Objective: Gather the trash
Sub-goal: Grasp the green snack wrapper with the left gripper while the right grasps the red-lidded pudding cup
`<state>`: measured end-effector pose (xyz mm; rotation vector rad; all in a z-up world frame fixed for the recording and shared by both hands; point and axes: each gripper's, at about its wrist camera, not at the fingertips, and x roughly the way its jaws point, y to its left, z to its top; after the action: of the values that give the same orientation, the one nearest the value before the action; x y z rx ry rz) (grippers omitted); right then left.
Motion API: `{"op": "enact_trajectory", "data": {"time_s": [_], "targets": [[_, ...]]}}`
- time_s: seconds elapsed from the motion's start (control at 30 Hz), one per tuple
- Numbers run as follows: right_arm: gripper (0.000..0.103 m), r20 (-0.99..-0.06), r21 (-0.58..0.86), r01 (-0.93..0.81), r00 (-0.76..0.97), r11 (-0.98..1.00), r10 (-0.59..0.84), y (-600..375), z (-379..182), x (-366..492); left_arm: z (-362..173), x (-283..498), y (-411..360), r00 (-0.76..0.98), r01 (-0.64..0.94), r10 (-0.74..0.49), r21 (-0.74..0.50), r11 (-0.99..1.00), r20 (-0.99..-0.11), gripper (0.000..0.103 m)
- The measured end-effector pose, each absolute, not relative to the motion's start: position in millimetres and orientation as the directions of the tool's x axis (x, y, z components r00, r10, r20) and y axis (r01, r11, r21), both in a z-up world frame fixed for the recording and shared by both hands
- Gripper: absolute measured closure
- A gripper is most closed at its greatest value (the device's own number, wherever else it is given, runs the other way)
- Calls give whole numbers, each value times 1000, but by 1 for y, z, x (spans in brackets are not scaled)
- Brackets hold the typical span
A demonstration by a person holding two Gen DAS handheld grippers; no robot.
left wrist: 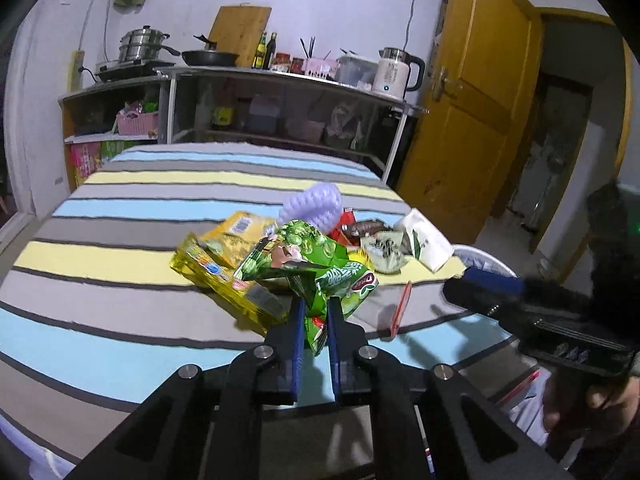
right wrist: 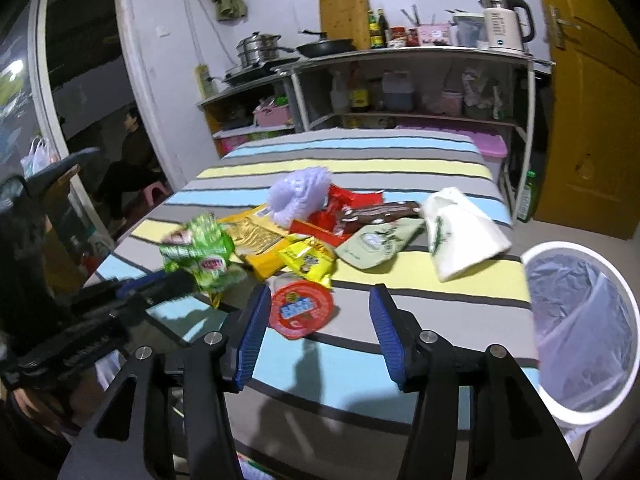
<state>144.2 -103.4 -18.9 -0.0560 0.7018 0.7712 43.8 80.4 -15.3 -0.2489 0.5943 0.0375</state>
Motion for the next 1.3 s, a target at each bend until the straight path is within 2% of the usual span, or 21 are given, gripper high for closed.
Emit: {"op": "enact_trajectory", "data": {"time_s": [0.6,0.67,1.3], "targets": [[51,-704,177,-691,409,701,581,-62,-51,162,-6,40,99,844,-131,-13,-231,964,-536,93],[57,-701,193,-688,402,700,589,-64,-50,162,-6,40,97,844,-131,-13,-230,964,-536,93],[57,-625,218,-613,510,760,591,-126,-15,147,5,52,54,842,-55,-58,-192,980,-536,93]]}}
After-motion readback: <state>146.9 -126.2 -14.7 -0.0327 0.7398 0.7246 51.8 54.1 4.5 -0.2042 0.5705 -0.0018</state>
